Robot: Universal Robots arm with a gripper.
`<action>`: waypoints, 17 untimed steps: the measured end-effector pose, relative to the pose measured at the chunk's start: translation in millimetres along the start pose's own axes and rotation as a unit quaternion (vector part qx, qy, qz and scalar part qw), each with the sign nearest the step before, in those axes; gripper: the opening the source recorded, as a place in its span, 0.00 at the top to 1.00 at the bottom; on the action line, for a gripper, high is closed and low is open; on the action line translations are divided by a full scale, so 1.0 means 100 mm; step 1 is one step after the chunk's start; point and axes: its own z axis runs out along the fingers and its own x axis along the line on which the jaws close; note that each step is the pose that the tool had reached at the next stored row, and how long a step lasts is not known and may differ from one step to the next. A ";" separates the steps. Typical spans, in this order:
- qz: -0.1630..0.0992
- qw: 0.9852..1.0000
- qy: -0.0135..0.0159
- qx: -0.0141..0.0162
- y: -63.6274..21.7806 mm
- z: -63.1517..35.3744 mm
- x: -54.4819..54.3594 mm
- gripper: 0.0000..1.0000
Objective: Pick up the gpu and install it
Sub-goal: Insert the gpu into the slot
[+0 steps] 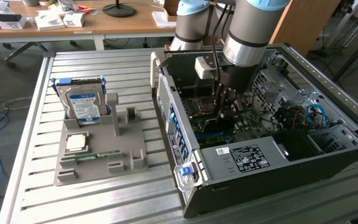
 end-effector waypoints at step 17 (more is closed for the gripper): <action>0.000 1.000 -0.002 0.000 -0.005 -0.465 -0.01 0.66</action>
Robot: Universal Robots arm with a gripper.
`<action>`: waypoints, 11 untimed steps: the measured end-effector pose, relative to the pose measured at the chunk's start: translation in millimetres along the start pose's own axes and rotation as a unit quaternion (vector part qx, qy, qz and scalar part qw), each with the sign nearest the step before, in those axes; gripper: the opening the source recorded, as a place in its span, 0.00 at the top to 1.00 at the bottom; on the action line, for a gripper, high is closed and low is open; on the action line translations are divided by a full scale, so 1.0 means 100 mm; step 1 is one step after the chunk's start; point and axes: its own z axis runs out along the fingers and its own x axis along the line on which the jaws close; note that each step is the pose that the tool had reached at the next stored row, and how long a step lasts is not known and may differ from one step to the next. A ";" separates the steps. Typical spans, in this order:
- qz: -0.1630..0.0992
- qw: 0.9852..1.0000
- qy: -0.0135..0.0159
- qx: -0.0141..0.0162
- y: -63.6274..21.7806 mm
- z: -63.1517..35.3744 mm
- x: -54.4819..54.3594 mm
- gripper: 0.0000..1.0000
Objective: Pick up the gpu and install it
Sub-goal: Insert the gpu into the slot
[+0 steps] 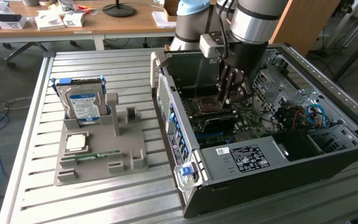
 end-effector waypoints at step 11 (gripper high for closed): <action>0.000 1.000 -0.001 0.000 -0.003 -0.167 0.00 0.66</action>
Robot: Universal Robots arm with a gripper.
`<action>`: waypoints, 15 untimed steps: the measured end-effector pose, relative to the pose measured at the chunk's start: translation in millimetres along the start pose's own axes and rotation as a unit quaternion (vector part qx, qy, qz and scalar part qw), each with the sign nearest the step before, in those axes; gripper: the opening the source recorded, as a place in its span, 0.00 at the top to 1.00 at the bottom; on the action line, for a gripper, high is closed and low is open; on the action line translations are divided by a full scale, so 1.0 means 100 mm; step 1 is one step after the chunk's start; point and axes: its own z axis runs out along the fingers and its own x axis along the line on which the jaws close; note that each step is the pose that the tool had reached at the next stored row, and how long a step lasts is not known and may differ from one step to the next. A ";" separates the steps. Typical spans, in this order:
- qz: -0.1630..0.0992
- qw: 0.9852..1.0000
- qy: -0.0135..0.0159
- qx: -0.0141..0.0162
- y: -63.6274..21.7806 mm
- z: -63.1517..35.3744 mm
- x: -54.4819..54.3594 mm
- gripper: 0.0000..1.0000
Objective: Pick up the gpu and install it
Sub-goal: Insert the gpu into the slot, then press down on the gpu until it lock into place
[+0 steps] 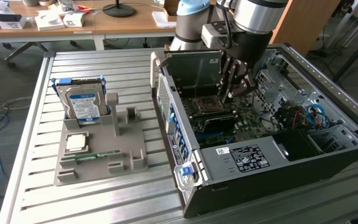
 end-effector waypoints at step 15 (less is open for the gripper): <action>0.000 1.000 0.000 0.000 0.000 -0.001 0.00 0.74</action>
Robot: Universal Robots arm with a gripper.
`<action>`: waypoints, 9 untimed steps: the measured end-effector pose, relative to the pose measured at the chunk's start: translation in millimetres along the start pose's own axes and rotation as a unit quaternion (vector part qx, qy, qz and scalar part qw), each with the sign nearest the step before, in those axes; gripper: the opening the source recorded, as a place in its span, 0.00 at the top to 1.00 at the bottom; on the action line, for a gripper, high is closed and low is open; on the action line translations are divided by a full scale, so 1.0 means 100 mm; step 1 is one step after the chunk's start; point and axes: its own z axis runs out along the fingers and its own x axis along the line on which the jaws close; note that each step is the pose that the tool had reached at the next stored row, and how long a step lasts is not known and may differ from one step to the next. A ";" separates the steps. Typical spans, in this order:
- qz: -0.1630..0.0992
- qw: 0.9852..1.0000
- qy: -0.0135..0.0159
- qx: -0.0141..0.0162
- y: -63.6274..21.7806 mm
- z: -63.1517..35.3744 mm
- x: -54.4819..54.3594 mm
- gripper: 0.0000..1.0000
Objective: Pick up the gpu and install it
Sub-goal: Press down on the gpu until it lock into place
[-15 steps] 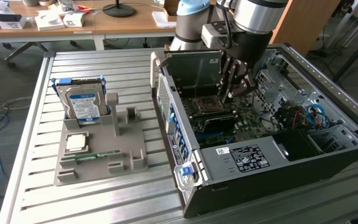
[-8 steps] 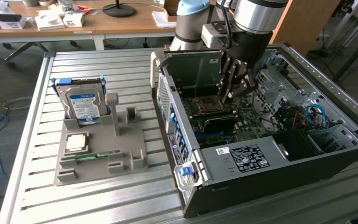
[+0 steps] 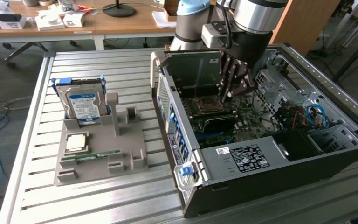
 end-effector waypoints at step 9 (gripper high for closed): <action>0.000 1.000 0.000 0.000 0.000 0.000 0.00 0.89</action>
